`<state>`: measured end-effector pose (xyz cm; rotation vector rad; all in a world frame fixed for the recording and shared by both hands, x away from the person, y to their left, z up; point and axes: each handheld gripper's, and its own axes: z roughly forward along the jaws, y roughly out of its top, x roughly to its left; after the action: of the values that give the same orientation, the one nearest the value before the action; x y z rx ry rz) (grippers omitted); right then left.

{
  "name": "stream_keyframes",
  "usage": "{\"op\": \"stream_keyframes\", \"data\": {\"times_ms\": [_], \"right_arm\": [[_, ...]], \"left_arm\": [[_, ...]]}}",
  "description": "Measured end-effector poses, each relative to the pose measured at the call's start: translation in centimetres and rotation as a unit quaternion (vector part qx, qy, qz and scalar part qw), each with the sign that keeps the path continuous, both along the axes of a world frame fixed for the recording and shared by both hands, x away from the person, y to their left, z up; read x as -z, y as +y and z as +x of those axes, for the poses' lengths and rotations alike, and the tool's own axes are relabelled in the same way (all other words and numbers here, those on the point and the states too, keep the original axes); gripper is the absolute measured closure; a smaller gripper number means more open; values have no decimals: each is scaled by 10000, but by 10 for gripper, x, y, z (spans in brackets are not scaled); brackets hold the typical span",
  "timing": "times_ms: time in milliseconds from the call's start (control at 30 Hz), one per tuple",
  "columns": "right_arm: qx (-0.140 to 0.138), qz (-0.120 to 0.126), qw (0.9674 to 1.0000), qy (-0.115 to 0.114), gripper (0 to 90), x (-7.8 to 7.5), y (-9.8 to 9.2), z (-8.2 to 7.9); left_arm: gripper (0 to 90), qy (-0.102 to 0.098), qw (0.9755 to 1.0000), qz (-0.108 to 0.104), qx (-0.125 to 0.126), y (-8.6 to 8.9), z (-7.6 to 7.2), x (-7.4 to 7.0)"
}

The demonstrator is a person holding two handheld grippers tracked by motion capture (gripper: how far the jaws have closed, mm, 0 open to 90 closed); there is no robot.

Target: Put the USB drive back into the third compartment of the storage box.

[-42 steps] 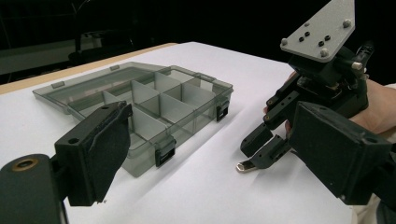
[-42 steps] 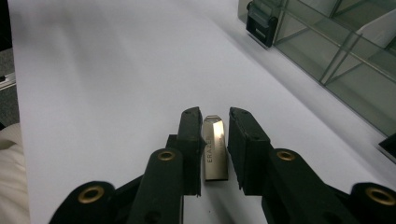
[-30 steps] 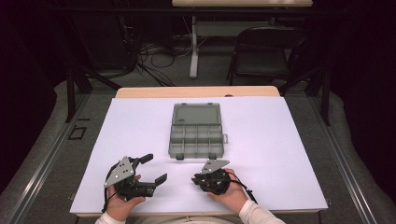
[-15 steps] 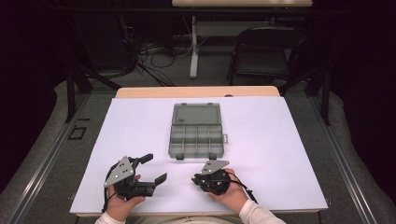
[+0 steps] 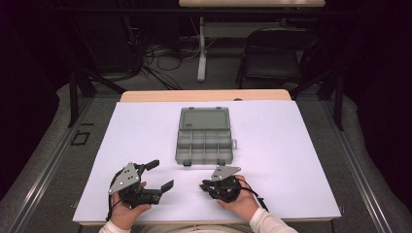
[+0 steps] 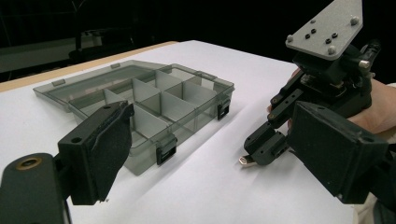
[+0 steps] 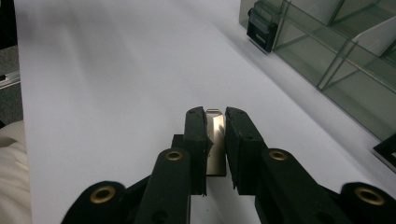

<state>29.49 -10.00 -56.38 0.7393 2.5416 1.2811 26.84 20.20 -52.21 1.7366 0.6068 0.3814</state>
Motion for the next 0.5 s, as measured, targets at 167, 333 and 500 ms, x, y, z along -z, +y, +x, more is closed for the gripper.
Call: {"op": "stream_keyframes", "data": {"times_ms": [167, 333, 500], "right_arm": [[32, 219, 9998, -20, 794, -6, -5, 0], [82, 484, 9987, -116, 794, -13, -12, 0], [198, 684, 9973, -157, 794, -19, -20, 3]], "left_arm": [[133, -6, 10000, -32, -1, 1, 1, 1], [133, 19, 10000, -25, -26, 2, 2, 1], [133, 31, 10000, -26, -32, 2, 3, 1]]}}
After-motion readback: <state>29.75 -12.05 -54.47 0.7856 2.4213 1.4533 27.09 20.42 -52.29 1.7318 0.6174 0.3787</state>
